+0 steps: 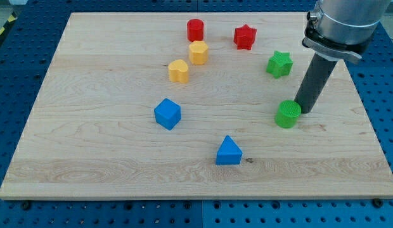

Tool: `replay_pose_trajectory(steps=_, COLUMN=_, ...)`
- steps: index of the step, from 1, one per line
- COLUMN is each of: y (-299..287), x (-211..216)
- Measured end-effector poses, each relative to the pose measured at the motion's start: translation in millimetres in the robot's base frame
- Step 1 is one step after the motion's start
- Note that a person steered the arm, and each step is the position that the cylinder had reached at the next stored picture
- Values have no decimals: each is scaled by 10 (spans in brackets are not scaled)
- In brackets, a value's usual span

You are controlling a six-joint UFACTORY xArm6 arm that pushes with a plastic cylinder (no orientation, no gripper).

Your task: Move the green circle above the blue triangle

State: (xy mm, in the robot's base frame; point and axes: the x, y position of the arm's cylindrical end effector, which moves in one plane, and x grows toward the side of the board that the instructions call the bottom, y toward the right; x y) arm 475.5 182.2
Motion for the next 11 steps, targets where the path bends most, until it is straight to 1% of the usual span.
replay_pose_trajectory(steps=2, y=-41, x=81)
replay_pose_trajectory(steps=3, y=-10, x=315)
replay_pose_trajectory(steps=4, y=-40, x=418)
replay_pose_trajectory(steps=5, y=-183, x=423)
replay_pose_trajectory(steps=6, y=-338, x=321)
replay_pose_trajectory(steps=7, y=-581, x=114)
replay_pose_trajectory(steps=8, y=-688, x=108)
replay_pose_trajectory(steps=9, y=-1111, x=149)
replay_pose_trajectory(steps=10, y=-1506, x=36)
replay_pose_trajectory(steps=11, y=-1799, x=-222)
